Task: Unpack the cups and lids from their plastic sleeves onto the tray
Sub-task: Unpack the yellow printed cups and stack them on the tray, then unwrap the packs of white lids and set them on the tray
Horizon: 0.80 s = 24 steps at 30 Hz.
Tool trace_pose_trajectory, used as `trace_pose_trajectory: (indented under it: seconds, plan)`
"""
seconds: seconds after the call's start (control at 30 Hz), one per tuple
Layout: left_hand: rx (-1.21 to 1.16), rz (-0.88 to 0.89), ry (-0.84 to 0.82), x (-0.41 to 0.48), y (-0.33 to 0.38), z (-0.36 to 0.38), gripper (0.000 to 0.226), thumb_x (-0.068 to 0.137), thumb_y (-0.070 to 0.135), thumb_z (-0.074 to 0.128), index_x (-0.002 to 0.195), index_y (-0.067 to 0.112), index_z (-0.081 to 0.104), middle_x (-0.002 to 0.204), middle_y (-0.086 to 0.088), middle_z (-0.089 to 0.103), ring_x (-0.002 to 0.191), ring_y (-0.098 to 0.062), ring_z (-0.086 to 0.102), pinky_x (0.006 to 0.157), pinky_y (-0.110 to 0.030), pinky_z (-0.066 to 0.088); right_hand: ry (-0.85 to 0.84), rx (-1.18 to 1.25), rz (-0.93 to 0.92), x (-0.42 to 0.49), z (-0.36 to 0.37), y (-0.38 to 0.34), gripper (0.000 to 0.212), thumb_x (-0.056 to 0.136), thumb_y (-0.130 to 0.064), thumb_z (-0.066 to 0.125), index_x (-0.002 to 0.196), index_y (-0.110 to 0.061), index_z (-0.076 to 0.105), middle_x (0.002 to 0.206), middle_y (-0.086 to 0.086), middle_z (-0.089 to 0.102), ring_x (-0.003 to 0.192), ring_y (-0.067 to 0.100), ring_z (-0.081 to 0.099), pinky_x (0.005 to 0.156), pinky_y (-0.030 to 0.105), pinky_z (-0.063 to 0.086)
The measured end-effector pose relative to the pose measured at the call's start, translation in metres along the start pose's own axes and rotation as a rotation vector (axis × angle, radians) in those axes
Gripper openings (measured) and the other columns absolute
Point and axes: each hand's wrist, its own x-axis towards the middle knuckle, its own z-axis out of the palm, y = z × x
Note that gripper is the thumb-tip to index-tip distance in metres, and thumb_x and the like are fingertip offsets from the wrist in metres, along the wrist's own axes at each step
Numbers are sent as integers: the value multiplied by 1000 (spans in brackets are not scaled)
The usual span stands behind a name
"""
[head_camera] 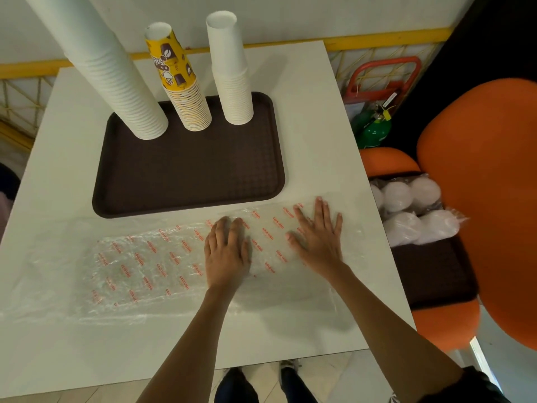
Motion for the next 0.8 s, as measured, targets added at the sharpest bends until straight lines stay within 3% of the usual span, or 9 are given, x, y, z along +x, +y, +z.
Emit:
trace_pose_trajectory:
  seconds: [0.13, 0.2, 0.3, 0.47, 0.57, 0.67, 0.7, 0.77, 0.8]
  plan:
    - [0, -55, -48, 9, 8, -7, 51, 93, 43, 46, 131, 8, 49, 139, -16, 47, 126, -38, 45, 105, -54, 37, 142, 91, 12, -3, -13, 1, 44, 91, -38, 48, 128, -18, 60, 146, 22, 39, 134, 43, 37, 106, 58, 20]
    - [-51, -64, -59, 7, 19, -15, 53, 93, 39, 50, 137, 11, 44, 145, -14, 40, 133, -35, 37, 112, -53, 28, 213, 165, 46, -7, -22, 0, 43, 93, -37, 43, 125, -17, 61, 143, 22, 43, 132, 42, 40, 106, 54, 25]
    - [-141, -10, -74, 4, 45, -28, 63, 92, 53, 33, 144, 17, 35, 152, -9, 30, 139, -29, 30, 115, -44, 19, 277, 232, 94, -9, -37, 1, 49, 93, -41, 33, 121, -14, 63, 137, 20, 50, 129, 41, 43, 104, 58, 31]
    - [-194, 157, -156, 14, 85, -29, 59, 97, 49, 38, 148, 21, 25, 156, -6, 21, 142, -24, 22, 114, -38, 22, 279, 284, 220, -4, -57, 20, 52, 92, -44, 30, 120, -14, 63, 128, 13, 58, 126, 35, 47, 107, 61, 30]
    - [-231, 250, -200, 19, 113, -23, 56, 98, 43, 43, 147, 19, 30, 154, -10, 25, 138, -27, 31, 110, -40, 31, 334, 302, 308, -12, -67, 42, 46, 94, -42, 32, 117, -16, 63, 116, 7, 65, 114, 29, 56, 104, 57, 33]
    - [-278, 376, -217, 25, 142, -13, 60, 95, 50, 39, 144, 16, 37, 148, -14, 35, 127, -29, 46, 98, -40, 44, 358, 410, 449, -22, -77, 65, 38, 98, -33, 36, 118, -14, 62, 119, 4, 65, 115, 23, 56, 112, 39, 19]
    - [-292, 380, -217, 26, 149, -11, 59, 94, 49, 42, 143, 16, 38, 146, -14, 37, 123, -29, 49, 94, -39, 47, 366, 447, 482, -24, -78, 70, 35, 99, -30, 37, 117, -13, 63, 120, 3, 65, 116, 22, 55, 113, 41, 19]
    - [-324, 417, -228, 22, 166, -5, 55, 95, 41, 50, 142, 16, 39, 142, -13, 43, 120, -27, 53, 91, -36, 49, 423, 516, 559, -36, -78, 85, 28, 99, -21, 42, 111, -11, 65, 118, 4, 65, 109, 20, 58, 109, 51, 32]
    - [-337, 468, -222, 18, 173, -3, 53, 95, 39, 50, 142, 16, 40, 139, -12, 46, 118, -25, 54, 89, -32, 50, 457, 561, 602, -42, -77, 90, 25, 99, -18, 44, 110, -10, 65, 115, 7, 66, 101, 19, 59, 101, 48, 42]
